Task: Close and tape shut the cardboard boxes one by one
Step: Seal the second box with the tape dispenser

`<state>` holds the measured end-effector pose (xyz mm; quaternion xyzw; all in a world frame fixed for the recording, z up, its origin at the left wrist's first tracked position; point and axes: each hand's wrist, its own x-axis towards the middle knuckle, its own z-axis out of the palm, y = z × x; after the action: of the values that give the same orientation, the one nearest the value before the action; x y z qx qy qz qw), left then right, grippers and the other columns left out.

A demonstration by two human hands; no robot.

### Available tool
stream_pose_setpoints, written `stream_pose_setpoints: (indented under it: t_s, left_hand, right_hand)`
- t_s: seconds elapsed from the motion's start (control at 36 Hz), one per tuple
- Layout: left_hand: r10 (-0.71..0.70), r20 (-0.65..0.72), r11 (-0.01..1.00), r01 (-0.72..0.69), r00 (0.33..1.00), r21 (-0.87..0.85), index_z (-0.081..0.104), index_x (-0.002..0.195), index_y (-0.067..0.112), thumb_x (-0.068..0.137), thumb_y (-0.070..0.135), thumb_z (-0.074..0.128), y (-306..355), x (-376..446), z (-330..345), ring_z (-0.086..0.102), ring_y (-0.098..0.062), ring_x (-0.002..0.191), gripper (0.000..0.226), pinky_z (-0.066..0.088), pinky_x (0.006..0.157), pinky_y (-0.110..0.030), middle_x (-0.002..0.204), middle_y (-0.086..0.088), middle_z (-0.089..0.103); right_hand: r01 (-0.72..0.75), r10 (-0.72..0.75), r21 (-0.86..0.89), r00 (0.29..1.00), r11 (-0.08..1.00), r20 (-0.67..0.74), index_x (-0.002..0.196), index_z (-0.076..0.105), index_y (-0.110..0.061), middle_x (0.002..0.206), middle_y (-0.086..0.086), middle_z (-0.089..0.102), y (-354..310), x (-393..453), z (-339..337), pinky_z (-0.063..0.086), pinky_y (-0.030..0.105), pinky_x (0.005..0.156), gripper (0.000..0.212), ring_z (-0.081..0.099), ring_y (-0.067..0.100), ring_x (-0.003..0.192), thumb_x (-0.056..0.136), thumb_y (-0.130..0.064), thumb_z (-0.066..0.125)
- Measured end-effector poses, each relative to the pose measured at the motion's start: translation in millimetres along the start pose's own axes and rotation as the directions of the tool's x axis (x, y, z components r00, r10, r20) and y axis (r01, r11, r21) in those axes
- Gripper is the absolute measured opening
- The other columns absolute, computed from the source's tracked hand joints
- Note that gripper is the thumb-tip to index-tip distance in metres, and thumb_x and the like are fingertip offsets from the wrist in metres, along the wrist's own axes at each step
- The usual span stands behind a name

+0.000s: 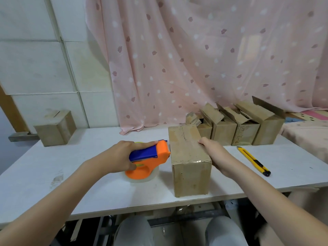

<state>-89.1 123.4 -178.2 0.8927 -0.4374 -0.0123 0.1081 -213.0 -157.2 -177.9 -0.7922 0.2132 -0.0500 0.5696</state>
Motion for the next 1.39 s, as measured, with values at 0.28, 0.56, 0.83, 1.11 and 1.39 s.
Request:
stream_pose_setpoints:
  t_s: [0.28, 0.56, 0.83, 1.11, 1.39]
  left_hand:
    - [0.036, -0.008, 0.999, -0.036, 0.999, -0.016, 0.010, 0.135, 0.072, 0.083, 0.016, 0.067, 6.3, 6.2, -1.0, 0.047, -0.001, 0.080, 0.095, 0.034, 0.063, -0.015, 0.086, 0.029, 0.043]
    - [0.011, -0.024, 1.000, -0.011, 1.000, -0.020, 0.017, 0.138, 0.073, 0.080, 0.018, 0.070, -10.4, -2.9, -11.5, 0.051, -0.004, 0.080, 0.096, 0.037, 0.063, -0.016, 0.095, 0.030, 0.051]
    - [-0.033, -0.041, 0.999, 0.033, 0.999, 0.006, 0.012, 0.128, 0.083, 0.078, 0.021, 0.068, -38.7, -33.1, -6.5, 0.052, -0.008, 0.076, 0.097, 0.041, 0.066, -0.021, 0.084, 0.012, 0.054]
    - [-0.014, -0.035, 0.996, 0.017, 0.999, 0.089, 0.006, 0.131, 0.075, 0.083, 0.025, 0.064, -27.2, -23.7, -6.7, 0.047, -0.007, 0.078, 0.091, 0.036, 0.067, -0.019, 0.088, 0.008, 0.051]
    - [-0.033, -0.012, 0.994, 0.035, 0.999, 0.106, 0.012, 0.141, 0.069, 0.084, 0.024, 0.064, -22.7, -23.2, -8.6, 0.043, -0.006, 0.076, 0.090, 0.033, 0.065, -0.019, 0.086, 0.009, 0.046]
  right_hand:
    - [0.427, -0.372, -0.833, 0.881, 0.352, 0.294, 0.157, 0.027, -0.016, 0.164, 0.012, 0.022, -23.1, -13.9, 33.3, -0.004, 0.044, 0.124, 0.056, 0.014, 0.023, 0.153, 0.108, -0.041, 0.017]
    - [0.383, -0.353, -0.860, 0.898, 0.336, 0.262, 0.160, 0.016, -0.021, 0.167, 0.007, 0.013, -11.9, -16.4, 29.7, 0.001, 0.034, 0.126, 0.056, 0.008, 0.018, 0.154, 0.108, -0.041, 0.011]
    - [0.353, -0.317, -0.842, 0.920, 0.409, 0.232, 0.152, 0.038, -0.019, 0.156, 0.010, 0.038, -23.4, -12.0, 34.6, 0.004, 0.053, 0.124, 0.055, 0.024, 0.025, 0.149, 0.107, -0.042, 0.018]
    - [-0.018, -0.028, -0.851, 0.999, 0.525, -0.038, 0.145, 0.035, -0.007, 0.132, 0.015, 0.056, -71.0, 18.4, 63.0, 0.044, 0.044, 0.098, 0.066, 0.051, 0.039, 0.123, 0.096, -0.047, 0.052]
    - [-0.036, 0.153, -0.948, 0.988, 0.316, 0.014, 0.145, 0.036, -0.004, 0.128, 0.015, 0.051, -91.3, 35.6, 61.7, 0.049, 0.038, 0.074, 0.075, 0.057, 0.033, 0.098, 0.089, -0.050, 0.057]
